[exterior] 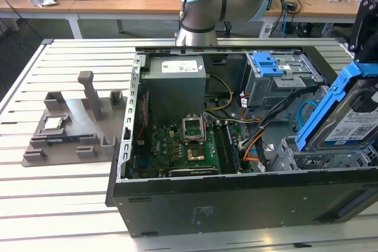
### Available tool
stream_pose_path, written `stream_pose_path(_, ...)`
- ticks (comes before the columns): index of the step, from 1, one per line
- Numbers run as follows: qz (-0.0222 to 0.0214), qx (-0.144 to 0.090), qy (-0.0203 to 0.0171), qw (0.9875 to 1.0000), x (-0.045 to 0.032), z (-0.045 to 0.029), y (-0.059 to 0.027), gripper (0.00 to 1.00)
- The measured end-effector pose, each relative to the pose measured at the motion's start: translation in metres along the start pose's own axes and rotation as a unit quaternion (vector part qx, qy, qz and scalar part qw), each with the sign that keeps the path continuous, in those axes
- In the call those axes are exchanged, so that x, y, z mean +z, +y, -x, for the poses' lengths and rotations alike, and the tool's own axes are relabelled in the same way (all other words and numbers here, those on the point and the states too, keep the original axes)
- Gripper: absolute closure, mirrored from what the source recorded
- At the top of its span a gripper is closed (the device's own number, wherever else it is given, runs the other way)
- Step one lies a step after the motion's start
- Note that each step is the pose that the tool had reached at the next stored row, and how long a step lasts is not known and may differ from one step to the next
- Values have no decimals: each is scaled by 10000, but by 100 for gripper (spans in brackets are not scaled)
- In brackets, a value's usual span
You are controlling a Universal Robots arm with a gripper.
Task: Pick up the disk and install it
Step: 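Insert the disk into the insertion slot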
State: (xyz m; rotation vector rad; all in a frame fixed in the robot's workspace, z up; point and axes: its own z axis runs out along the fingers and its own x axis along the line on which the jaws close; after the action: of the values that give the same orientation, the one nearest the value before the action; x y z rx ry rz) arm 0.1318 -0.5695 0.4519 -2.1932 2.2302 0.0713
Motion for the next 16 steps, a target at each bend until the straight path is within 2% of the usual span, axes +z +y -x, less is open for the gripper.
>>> stream_pose_path(3,-1,3,32,10000,50,124,2,64)
stream_pose_path(8,-3,59,72,10000,98,183,3,64)
stream_pose_path(12,-4,60,95,9999,164,182,1,64)
stream_pose_path(16,-4,60,96,9999,266,178,-1,64)
